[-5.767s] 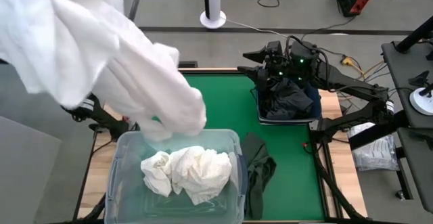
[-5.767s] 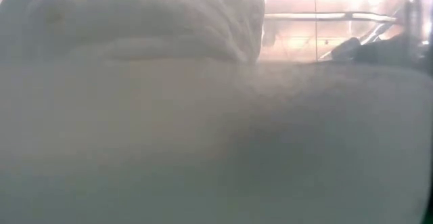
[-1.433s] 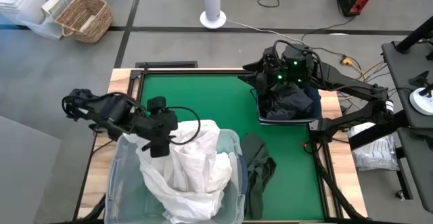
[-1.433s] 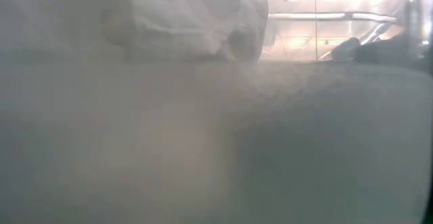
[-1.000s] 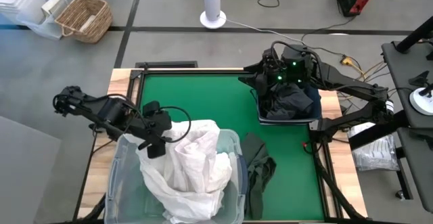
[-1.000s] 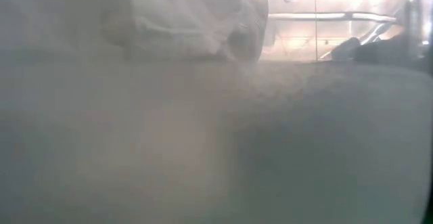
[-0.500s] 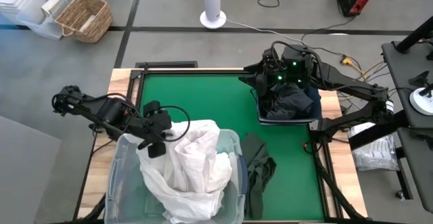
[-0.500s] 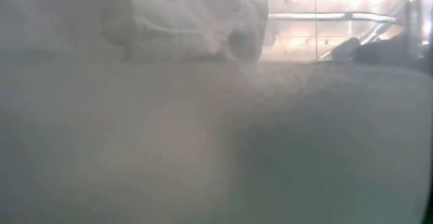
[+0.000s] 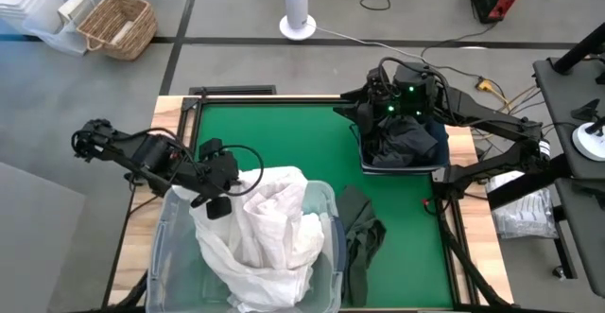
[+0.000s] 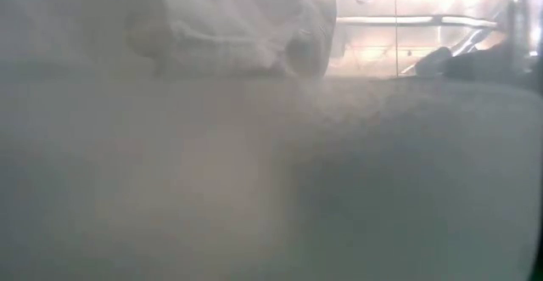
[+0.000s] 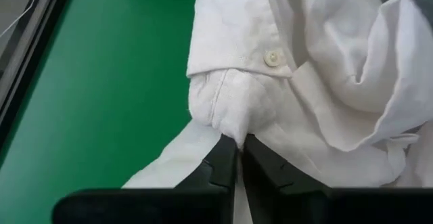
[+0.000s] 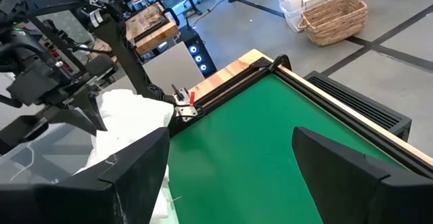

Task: Sort clothes
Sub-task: Put the white polo shirt into the transparent bin

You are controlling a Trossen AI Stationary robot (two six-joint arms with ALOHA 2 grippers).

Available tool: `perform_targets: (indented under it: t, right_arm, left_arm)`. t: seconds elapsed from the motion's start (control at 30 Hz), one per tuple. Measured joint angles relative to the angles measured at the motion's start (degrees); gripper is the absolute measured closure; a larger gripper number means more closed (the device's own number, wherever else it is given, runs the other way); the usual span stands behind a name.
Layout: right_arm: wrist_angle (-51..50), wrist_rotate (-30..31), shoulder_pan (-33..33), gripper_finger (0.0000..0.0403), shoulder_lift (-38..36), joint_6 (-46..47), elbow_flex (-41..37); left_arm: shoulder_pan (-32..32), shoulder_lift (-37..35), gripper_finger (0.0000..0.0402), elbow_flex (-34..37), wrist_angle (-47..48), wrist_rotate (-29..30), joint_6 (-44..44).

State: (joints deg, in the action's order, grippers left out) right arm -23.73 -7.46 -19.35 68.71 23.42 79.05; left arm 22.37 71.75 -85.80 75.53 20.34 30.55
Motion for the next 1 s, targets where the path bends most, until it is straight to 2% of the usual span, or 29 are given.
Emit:
perform_targets:
  t: [0.27, 0.47, 0.77, 1.0]
  right_arm:
    - [0.0, 0.0, 0.0, 0.0096, 0.0, 0.0, 0.0]
    - [0.0, 0.0, 0.0, 0.0088, 0.0, 0.2, 0.0]
    - [0.0, 0.0, 0.0, 0.01, 0.0, 0.2, 0.0]
    - [0.0, 0.0, 0.0, 0.01, 0.0, 0.8, 0.0]
  left_arm:
    - [0.1, 0.1, 0.0401, -4.4, 0.6, 0.0, 0.5]
    - [0.1, 1.3, 0.0401, -11.1, 2.1, 0.0, 0.6]
    - [2.0, 9.8, 0.0401, -29.2, 14.3, 0.0, -0.6]
    - [5.4, 16.4, 0.0401, -44.4, 14.5, -1.4, -2.7]
